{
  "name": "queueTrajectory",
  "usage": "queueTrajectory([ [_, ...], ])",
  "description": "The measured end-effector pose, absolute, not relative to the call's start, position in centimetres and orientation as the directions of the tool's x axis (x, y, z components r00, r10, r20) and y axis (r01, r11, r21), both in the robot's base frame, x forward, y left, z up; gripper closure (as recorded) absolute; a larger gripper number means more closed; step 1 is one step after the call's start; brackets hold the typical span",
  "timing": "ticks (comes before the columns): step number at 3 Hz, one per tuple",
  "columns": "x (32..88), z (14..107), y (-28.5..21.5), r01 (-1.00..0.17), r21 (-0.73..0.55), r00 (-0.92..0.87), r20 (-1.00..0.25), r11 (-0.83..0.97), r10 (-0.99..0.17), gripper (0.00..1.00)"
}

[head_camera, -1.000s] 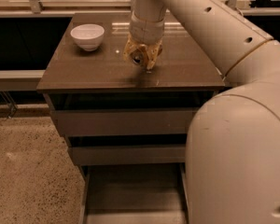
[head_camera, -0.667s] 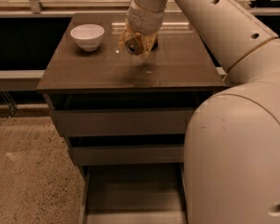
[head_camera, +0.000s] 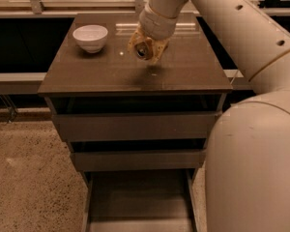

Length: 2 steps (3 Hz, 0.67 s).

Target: Place orange can into bottom drawer

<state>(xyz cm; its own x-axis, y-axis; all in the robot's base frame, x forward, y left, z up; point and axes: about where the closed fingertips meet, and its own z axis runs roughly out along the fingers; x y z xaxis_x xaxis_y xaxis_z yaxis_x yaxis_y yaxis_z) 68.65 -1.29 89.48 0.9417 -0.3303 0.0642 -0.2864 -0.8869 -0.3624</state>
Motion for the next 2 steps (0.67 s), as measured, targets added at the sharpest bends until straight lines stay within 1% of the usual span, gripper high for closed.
queueTrajectory([
  [1,65.6,91.6,-1.8,-0.372,-0.507,0.909,-0.029,-0.777,-0.416,1.0],
  [2,57.7,99.1,1.4,-0.347,-0.695,0.907,-0.079,-0.629,-0.413,1.0],
])
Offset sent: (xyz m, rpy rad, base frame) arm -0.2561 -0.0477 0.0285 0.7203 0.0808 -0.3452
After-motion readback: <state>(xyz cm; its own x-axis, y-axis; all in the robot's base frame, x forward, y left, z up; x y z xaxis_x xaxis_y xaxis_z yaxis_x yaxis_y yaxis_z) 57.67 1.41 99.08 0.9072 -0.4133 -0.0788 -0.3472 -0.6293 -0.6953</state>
